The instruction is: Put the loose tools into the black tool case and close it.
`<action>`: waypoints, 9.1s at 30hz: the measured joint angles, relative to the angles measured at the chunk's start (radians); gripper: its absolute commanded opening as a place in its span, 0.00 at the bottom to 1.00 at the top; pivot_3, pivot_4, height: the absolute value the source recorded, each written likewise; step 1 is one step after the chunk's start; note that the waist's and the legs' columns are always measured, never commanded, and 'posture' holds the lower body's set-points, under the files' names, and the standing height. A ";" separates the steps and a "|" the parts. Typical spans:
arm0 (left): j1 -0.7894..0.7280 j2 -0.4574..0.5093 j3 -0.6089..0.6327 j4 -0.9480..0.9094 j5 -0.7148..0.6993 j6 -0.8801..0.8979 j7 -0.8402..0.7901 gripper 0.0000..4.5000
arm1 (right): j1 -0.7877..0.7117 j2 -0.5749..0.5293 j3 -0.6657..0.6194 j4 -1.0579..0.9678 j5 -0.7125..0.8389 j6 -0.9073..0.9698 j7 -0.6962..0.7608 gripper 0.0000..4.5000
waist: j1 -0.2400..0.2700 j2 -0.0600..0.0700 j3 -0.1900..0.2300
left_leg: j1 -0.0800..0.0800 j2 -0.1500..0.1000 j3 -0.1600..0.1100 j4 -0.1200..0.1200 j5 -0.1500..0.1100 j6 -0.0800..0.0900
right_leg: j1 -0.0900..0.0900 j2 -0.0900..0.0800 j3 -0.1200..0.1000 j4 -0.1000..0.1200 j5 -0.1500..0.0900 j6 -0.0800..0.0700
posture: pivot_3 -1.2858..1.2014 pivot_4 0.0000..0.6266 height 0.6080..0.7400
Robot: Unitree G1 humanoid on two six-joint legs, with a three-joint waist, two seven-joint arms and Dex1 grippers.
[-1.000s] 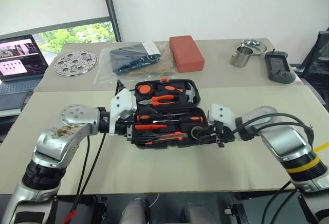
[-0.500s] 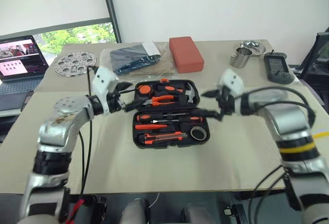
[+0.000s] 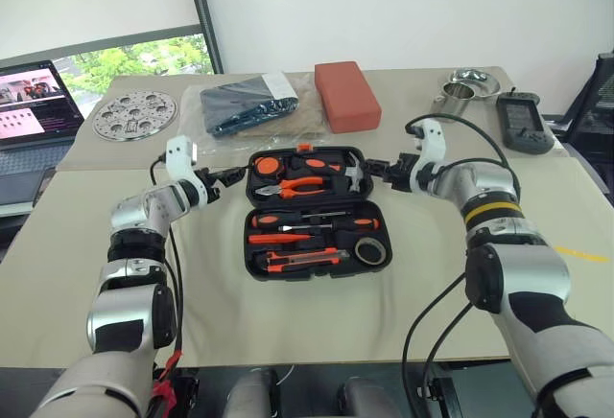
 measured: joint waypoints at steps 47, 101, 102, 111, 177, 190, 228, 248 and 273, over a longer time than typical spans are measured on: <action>-0.160 -0.020 0.051 0.346 0.081 -0.185 -0.022 0.00 | -0.040 0.042 -0.005 0.094 -0.083 -0.112 0.064 0.40 | -0.031 0.001 0.000 | 0.004 0.001 -0.003 0.000 0.002 -0.002 | 0.000 0.001 -0.001 0.004 0.000 0.000 | 0.52 0.24 1.00; 0.215 0.355 -0.370 0.094 0.786 -2.117 -0.355 0.43 | 0.523 -0.266 0.324 -0.514 -0.327 -1.466 0.641 0.49 | -0.010 0.002 0.000 | 0.017 0.001 0.004 -0.001 -0.012 0.019 | 0.018 -0.005 0.004 -0.006 0.000 0.000 | 0.52 0.24 1.00; 0.204 0.370 -0.407 0.143 0.823 -2.150 -0.327 0.51 | 0.544 -0.288 0.347 -0.521 -0.326 -1.494 0.650 0.58 | -0.011 0.002 0.001 | 0.017 0.001 0.004 -0.001 -0.012 0.020 | 0.017 -0.008 0.004 -0.006 0.000 0.000 | 0.52 0.24 1.00; 0.154 0.439 -0.468 0.334 0.790 -2.137 -0.215 0.99 | 0.715 -0.459 0.343 -0.685 -0.176 -1.211 0.750 0.76 | -0.015 0.002 0.001 | 0.020 0.002 0.003 0.000 -0.013 0.021 | 0.017 -0.016 0.003 -0.001 -0.001 -0.001 | 0.52 0.24 1.00; 0.128 0.032 -0.388 -0.232 0.260 -0.809 -0.612 1.00 | 0.812 0.081 0.435 -1.538 -0.039 0.322 -0.228 0.25 | 0.006 -0.001 -0.006 | 0.005 0.001 -0.008 0.002 -0.006 0.010 | 0.004 0.001 0.002 0.003 -0.001 0.000 | 0.52 0.24 1.00; 0.129 0.030 -0.388 -0.238 0.260 -0.808 -0.610 1.00 | 0.815 0.058 0.435 -1.607 -0.038 0.363 -0.237 0.25 | 0.008 -0.001 -0.006 | 0.003 0.000 -0.009 0.002 -0.006 0.011 | 0.003 0.001 0.002 0.002 -0.001 0.000 | 0.52 0.24 1.00; 0.134 0.019 -0.387 -0.246 0.260 -0.791 -0.599 1.00 | 0.796 0.025 0.407 -1.673 0.002 0.402 -0.225 0.14 | 0.005 -0.002 -0.007 | 0.003 0.000 -0.010 0.001 -0.007 0.012 | 0.003 0.001 0.002 0.002 -0.001 0.000 | 0.52 0.24 1.00; 0.157 0.026 -0.378 -0.273 0.258 -0.787 -0.587 1.00 | 0.745 0.085 0.451 -1.526 -0.016 0.348 -0.228 0.02 | 0.002 -0.002 -0.008 | 0.003 0.001 -0.010 0.001 -0.007 0.012 | 0.003 0.001 0.002 0.002 -0.001 0.000 | 0.52 0.24 1.00; 0.181 0.012 -0.400 -0.302 0.268 -0.771 -0.582 1.00 | 0.668 0.172 0.479 -1.358 -0.079 0.230 -0.234 0.02 | -0.031 -0.003 -0.010 | 0.007 0.002 -0.009 -0.001 -0.006 0.011 | 0.003 0.003 0.005 0.004 -0.001 0.000 | 0.52 0.24 1.00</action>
